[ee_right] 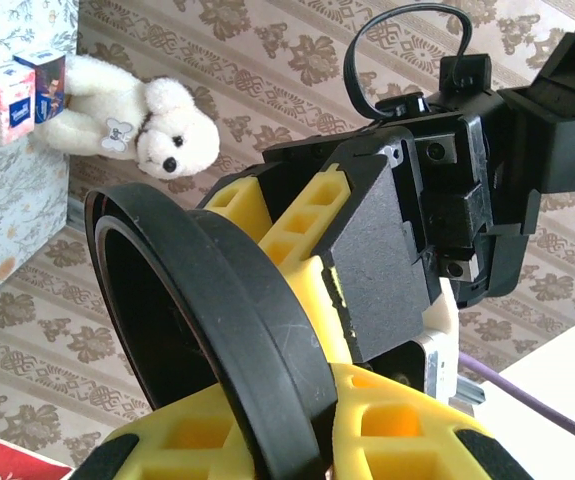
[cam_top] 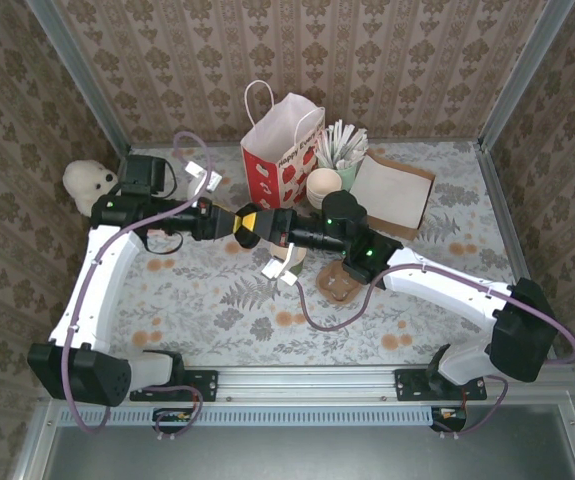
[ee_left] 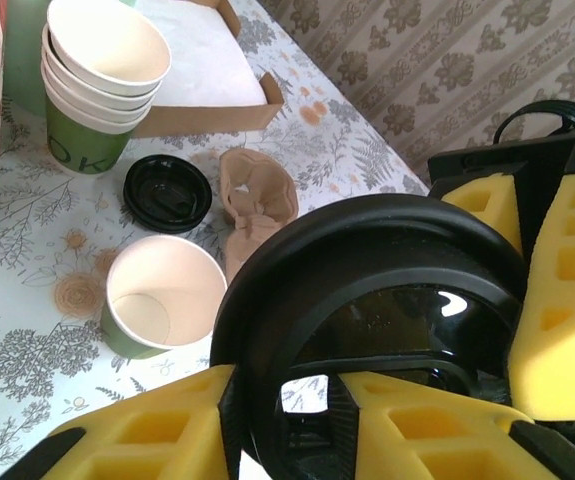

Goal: Pack the takeout coffee

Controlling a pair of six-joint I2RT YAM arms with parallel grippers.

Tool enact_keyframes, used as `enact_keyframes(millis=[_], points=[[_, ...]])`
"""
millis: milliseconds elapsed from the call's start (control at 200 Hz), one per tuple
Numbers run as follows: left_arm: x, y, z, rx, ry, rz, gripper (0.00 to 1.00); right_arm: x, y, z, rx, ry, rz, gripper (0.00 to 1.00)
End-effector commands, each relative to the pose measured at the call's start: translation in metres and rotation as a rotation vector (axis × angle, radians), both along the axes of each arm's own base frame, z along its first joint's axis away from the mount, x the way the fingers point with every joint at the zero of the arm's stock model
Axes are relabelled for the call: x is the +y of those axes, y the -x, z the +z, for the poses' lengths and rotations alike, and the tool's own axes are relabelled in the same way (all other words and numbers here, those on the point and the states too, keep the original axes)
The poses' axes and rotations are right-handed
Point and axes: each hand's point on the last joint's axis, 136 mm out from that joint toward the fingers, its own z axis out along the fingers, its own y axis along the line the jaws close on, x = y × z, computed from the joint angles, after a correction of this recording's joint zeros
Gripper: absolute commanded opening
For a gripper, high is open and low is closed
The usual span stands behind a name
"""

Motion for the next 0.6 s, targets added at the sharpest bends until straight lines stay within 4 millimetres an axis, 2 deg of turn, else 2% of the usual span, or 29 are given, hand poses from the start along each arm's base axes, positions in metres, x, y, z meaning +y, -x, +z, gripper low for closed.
enact_keyframes(millis=[0,45,190,420,545,595], points=[[-0.007,0.012,0.004,-0.02,0.001,-0.065,0.28,0.009,0.012,0.016,-0.105,-0.016,0.062,0.0],[-0.006,0.012,0.004,-0.02,0.0,-0.065,0.24,0.008,0.012,0.016,-0.104,-0.016,0.062,0.0],[-0.008,0.014,0.001,-0.01,-0.002,-0.075,0.21,0.008,0.012,0.019,-0.108,-0.023,0.059,0.0],[-0.009,0.011,0.001,-0.023,-0.01,-0.065,0.0,0.008,0.009,0.012,-0.078,-0.013,0.04,0.01],[-0.008,0.004,-0.001,-0.026,-0.016,-0.034,0.0,0.008,0.005,0.003,0.005,-0.007,0.0,0.11],[-0.007,0.001,-0.004,-0.026,-0.025,-0.019,0.0,0.009,0.006,-0.002,0.058,-0.022,-0.009,0.18]])
